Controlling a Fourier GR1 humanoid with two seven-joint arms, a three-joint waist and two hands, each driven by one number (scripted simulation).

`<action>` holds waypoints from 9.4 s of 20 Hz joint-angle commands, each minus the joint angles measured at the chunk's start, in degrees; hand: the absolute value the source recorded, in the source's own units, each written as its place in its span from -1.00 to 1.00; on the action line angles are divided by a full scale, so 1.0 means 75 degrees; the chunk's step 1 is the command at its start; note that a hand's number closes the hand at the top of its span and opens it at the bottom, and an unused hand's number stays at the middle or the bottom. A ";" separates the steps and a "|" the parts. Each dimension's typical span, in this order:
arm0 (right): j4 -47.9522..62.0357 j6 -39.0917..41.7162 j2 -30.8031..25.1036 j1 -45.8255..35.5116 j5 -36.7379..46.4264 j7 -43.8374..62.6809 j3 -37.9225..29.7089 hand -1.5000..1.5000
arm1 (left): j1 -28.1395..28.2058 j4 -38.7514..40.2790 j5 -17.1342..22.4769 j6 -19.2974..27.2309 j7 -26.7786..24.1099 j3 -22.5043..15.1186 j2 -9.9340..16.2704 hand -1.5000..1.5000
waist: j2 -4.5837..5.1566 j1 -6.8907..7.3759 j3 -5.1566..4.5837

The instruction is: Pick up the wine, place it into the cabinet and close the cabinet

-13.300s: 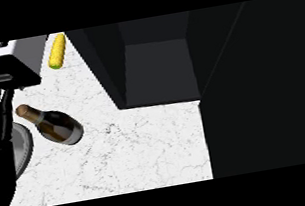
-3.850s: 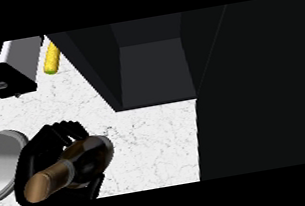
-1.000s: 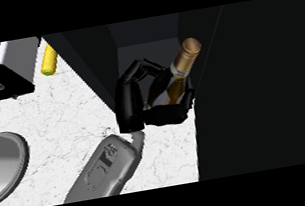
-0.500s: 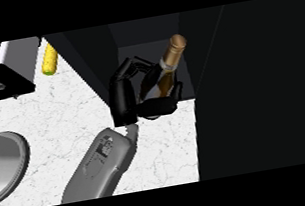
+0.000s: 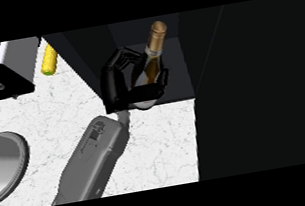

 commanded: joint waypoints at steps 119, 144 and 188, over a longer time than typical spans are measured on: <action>-0.0243 -0.0566 0.0319 -0.0304 0.0213 0.0179 0.1112 -1.00 | -0.1617 0.4258 0.3361 -0.1361 -0.2956 -0.0196 -0.0048 -1.00 | -0.0009 -0.0346 -0.0004; -0.0484 -0.0508 -0.0024 -0.0061 -0.0123 0.0158 0.0439 -1.00 | 0.3159 -0.3805 0.1622 0.2934 -0.1738 -0.3966 0.0597 -1.00 | -0.0033 0.0139 0.0003; -0.1296 0.0105 0.0550 0.1578 0.0446 0.1282 0.6007 1.00 | 0.8097 -0.8367 0.3459 -0.1465 -0.2031 -0.0281 0.5656 -1.00 | -0.0082 0.0099 -0.0018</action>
